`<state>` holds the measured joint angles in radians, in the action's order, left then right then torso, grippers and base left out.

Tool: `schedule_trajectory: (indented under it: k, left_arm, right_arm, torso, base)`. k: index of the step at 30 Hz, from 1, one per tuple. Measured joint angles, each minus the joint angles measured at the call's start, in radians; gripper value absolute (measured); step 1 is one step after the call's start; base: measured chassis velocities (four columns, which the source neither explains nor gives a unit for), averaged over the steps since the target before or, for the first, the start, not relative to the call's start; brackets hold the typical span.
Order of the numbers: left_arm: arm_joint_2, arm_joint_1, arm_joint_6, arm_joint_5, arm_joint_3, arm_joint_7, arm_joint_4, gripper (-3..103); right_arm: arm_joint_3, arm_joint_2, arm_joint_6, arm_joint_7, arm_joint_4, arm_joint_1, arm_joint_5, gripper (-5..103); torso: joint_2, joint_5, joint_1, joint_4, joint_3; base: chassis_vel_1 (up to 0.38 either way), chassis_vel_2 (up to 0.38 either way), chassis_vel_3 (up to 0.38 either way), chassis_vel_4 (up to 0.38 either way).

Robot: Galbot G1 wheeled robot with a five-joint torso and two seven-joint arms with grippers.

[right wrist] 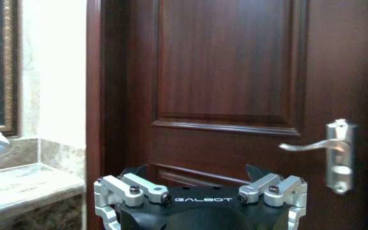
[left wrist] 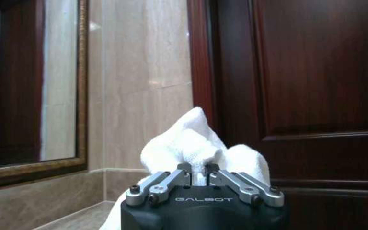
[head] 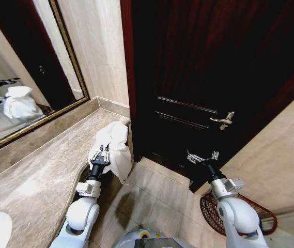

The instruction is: Discard the used towel into the hamper.

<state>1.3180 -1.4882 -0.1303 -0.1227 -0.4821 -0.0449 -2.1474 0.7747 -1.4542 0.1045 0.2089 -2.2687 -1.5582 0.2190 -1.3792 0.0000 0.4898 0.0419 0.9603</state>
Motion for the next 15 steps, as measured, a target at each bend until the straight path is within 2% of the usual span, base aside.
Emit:
schedule_trajectory:
  k: [15]
  left_arm:
    - [-0.007, 0.012, 0.000, -0.026, -0.003, 0.015, 0.007, 11]
  right_arm:
    - [0.001, -0.003, 0.005, -0.019, -0.001, 0.002, -0.014, 100]
  torso:
    - [0.000, 0.0001, 0.000, -0.0002, 0.000]
  base:
    - [-0.102, -0.103, -0.101, -0.102]
